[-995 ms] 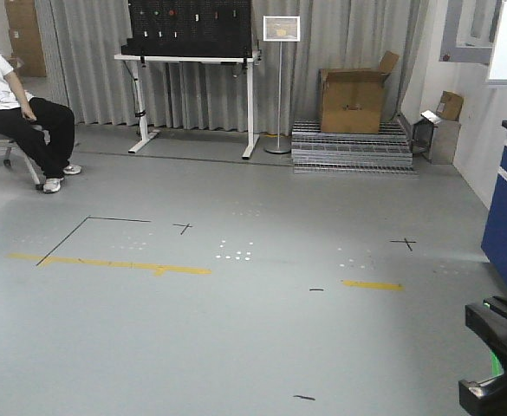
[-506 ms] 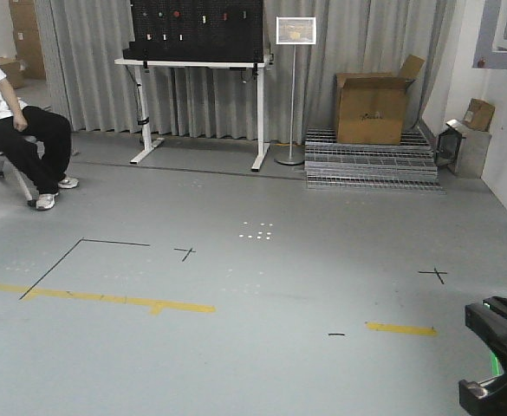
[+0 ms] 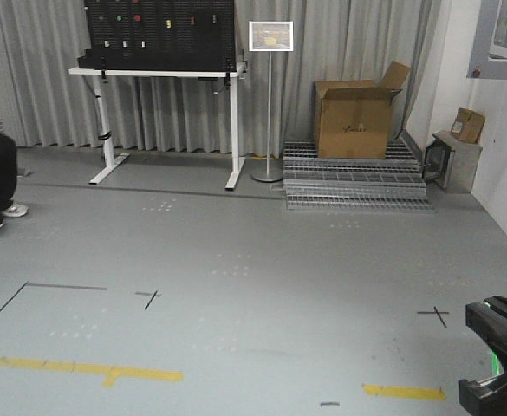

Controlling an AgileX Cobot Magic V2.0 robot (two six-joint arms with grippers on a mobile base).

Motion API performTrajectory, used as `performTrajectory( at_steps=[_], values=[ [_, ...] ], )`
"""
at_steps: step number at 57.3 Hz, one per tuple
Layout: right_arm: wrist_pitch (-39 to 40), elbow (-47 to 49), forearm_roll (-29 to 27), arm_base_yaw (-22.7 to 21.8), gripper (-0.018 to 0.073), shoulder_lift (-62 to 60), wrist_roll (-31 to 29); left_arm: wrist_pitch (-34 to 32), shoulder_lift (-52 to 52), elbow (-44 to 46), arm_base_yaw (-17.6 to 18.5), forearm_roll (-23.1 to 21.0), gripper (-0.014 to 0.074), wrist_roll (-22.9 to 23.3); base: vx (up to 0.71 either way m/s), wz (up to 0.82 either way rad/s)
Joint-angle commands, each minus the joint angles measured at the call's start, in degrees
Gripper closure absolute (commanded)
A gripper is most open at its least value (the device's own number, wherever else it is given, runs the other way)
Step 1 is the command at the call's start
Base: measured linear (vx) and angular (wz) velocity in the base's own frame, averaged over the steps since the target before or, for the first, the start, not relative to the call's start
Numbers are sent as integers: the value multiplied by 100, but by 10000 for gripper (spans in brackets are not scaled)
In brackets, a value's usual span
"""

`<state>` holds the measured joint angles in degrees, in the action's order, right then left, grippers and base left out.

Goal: Sort red and green spoons into left cabinet
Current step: 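Drive the base away from the bench toward the grey cabinet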

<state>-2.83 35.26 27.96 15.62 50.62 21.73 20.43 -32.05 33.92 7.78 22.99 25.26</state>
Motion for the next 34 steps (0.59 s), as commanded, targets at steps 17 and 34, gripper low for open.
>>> performTrajectory(
  at_steps=[17, 34],
  values=[
    [410, 174, 18, -9, 565, -66, -10, -409, 6, 168, 24, 26, 531, 57, 67, -17],
    [410, 174, 18, -9, 565, -66, -10, -409, 6, 168, 24, 26, 531, 57, 68, -15]
  ],
)
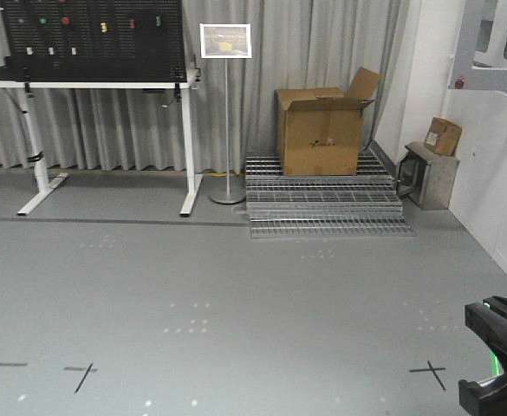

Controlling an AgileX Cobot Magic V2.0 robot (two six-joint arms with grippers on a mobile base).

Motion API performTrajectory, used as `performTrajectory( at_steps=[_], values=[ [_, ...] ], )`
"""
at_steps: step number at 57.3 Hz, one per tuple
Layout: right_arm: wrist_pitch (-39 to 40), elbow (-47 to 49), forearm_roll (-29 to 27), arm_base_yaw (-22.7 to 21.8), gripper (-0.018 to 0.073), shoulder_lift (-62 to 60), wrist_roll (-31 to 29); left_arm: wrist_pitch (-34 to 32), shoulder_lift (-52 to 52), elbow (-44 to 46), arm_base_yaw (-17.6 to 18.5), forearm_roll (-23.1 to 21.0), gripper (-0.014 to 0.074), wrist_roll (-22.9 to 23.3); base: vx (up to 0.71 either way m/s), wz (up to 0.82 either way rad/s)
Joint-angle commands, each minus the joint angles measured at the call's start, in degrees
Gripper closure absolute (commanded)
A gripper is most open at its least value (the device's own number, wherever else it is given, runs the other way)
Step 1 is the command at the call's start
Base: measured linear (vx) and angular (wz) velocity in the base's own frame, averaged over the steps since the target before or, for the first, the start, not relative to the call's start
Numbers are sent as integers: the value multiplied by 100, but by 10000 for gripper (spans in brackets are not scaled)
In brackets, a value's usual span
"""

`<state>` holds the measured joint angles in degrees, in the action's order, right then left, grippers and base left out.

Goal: Sort red and green spoons into left cabinet
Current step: 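Drive the base away from the bench toward the grey cabinet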

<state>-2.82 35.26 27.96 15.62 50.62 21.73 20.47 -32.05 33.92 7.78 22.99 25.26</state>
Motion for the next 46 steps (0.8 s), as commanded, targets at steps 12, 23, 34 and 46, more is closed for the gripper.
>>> performTrajectory(
  at_steps=[12, 23, 34, 46],
  values=[
    [409, 174, 18, -9, 565, -66, -10, -413, 6, 168, 24, 32, 531, 57, 67, -16],
    [409, 174, 18, -9, 565, -66, -10, -413, 6, 168, 24, 32, 531, 57, 65, -7],
    [409, 174, 18, -9, 565, -66, -10, -414, 6, 168, 24, 32, 531, 57, 64, 7],
    [409, 174, 18, -9, 565, -66, -10, -414, 6, 168, 24, 32, 531, 57, 62, 15]
  ],
)
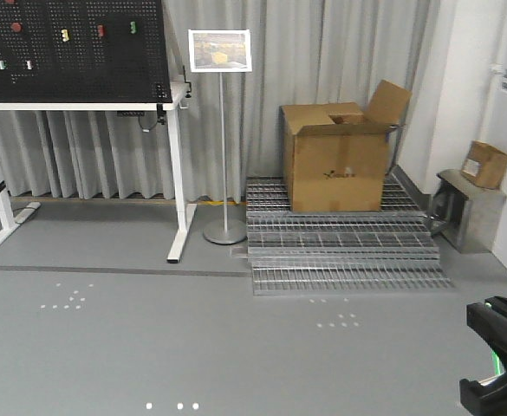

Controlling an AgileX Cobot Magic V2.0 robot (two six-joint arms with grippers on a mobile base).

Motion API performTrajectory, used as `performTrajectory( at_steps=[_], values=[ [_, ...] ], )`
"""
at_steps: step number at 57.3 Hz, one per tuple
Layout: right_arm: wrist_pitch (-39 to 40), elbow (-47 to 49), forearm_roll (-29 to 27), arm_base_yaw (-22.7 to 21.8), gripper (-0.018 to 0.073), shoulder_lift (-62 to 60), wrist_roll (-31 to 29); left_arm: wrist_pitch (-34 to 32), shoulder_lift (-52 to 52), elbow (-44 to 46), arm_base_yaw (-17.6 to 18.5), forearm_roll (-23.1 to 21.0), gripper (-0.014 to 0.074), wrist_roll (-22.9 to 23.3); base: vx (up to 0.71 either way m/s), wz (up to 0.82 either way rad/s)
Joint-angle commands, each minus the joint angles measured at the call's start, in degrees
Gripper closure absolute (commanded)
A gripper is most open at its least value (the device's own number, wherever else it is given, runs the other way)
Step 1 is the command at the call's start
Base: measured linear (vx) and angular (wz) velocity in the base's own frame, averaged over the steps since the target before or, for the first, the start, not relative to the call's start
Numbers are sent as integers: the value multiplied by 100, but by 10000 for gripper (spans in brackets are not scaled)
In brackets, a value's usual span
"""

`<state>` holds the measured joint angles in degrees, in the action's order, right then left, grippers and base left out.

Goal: Sort red and green spoons into left cabinet
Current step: 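Drive the base away from the bench toward the grey cabinet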

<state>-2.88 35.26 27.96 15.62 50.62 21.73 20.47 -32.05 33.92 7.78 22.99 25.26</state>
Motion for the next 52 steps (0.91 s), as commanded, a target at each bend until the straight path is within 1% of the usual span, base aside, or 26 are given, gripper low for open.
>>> performTrajectory(
  at_steps=[1, 23, 52],
  values=[
    [415, 174, 18, -9, 565, -66, -10, -414, 6, 168, 24, 32, 531, 57, 62, 17],
    [415, 174, 18, -9, 565, -66, -10, -414, 6, 168, 24, 32, 531, 57, 61, 9],
    [415, 174, 18, -9, 565, -66, -10, -420, 6, 168, 24, 32, 531, 57, 59, -9]
  ],
)
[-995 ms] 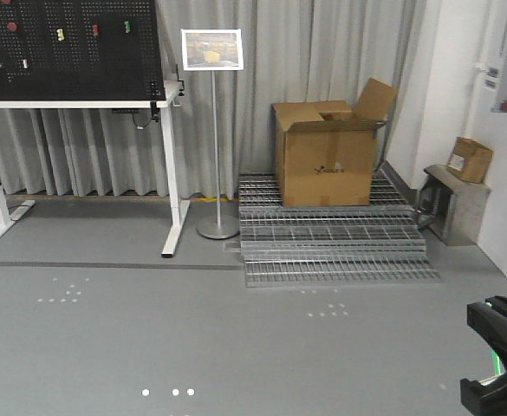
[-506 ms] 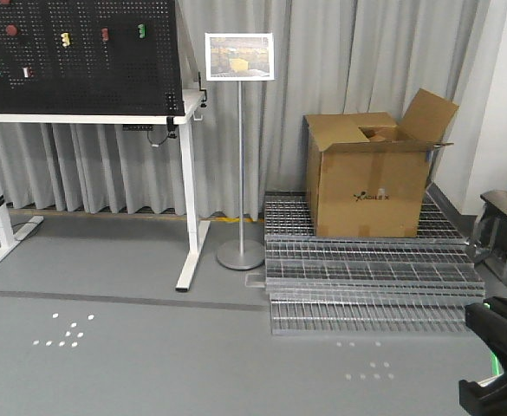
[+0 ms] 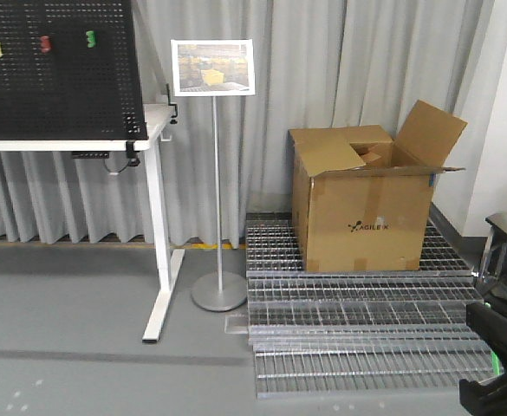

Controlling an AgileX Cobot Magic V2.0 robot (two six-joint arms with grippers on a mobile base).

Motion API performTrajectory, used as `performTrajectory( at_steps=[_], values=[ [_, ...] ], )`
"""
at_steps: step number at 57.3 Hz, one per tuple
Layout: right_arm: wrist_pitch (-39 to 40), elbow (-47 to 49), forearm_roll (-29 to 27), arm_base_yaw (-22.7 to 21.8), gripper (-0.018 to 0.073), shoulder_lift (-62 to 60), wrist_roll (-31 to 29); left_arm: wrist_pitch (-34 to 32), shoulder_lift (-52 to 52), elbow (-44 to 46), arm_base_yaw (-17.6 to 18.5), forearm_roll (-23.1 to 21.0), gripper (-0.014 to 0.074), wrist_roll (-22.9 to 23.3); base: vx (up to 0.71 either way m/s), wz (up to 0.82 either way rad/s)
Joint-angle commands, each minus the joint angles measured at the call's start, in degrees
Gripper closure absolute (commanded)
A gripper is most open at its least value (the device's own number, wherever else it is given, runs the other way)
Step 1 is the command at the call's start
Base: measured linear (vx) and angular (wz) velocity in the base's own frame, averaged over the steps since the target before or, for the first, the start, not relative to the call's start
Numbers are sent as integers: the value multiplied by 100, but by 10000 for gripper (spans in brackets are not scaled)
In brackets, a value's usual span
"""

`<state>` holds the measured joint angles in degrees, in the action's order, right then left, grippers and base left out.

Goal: Sort red and green spoons into left cabinet
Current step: 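Drive the base away from the bench toward the grey cabinet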

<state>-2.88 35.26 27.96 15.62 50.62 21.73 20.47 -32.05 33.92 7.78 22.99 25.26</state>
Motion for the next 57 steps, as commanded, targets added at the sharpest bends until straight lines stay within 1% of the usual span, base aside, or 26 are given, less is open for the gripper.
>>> performTrajectory(
  at_steps=[1, 36, 57],
  values=[
    [415, 174, 18, -9, 565, -66, -10, -420, 6, 168, 24, 32, 531, 57, 57, -13],
    [416, 174, 18, -9, 565, -51, -10, -416, 1, 168, 24, 32, 531, 57, 54, -10],
    [331, 174, 18, -9, 565, -51, -10, -410, 1, 168, 24, 32, 531, 57, 37, -33]
  ],
)
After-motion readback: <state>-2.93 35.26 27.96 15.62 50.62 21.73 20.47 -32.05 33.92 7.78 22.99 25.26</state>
